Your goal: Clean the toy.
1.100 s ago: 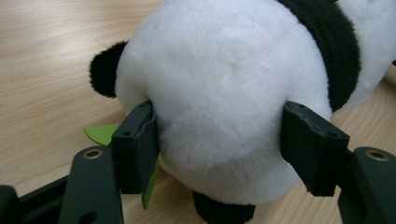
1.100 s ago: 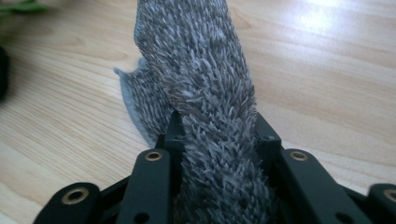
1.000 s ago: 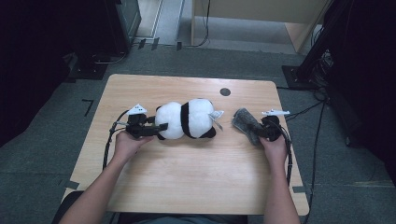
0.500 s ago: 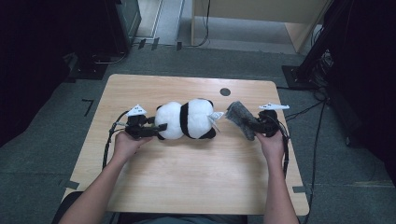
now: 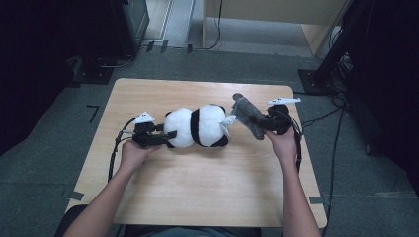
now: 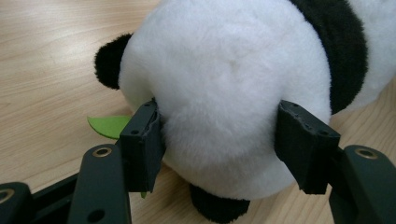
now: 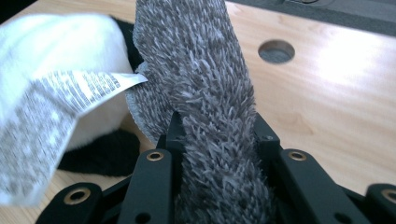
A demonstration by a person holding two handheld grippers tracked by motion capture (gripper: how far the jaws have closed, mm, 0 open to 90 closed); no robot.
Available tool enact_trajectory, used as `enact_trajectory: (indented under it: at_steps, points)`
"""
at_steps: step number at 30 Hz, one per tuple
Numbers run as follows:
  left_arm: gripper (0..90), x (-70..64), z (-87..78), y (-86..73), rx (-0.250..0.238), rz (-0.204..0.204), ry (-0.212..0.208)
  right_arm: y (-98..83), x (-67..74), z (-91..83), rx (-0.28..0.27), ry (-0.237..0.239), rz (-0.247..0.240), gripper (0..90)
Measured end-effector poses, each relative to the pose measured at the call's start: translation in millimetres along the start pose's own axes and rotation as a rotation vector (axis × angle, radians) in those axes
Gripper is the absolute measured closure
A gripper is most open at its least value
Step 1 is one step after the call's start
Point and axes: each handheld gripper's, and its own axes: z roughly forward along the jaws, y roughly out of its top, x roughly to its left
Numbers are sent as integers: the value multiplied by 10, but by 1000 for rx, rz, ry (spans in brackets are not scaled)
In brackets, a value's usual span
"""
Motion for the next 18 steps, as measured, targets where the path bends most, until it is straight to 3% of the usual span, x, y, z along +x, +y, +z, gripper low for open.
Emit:
enact_trajectory:
  at_steps: [6,11,18]
  points:
    - [367,-5,-2,-6,-3,1,4,373,102,82,35,3,-64,686]
    - [358,2,4,-8,-7,-14,2,674,320,162,38,6,-123,685]
    - [361,-9,6,-1,-6,-13,9,988,593,306,87,18,-180,685]
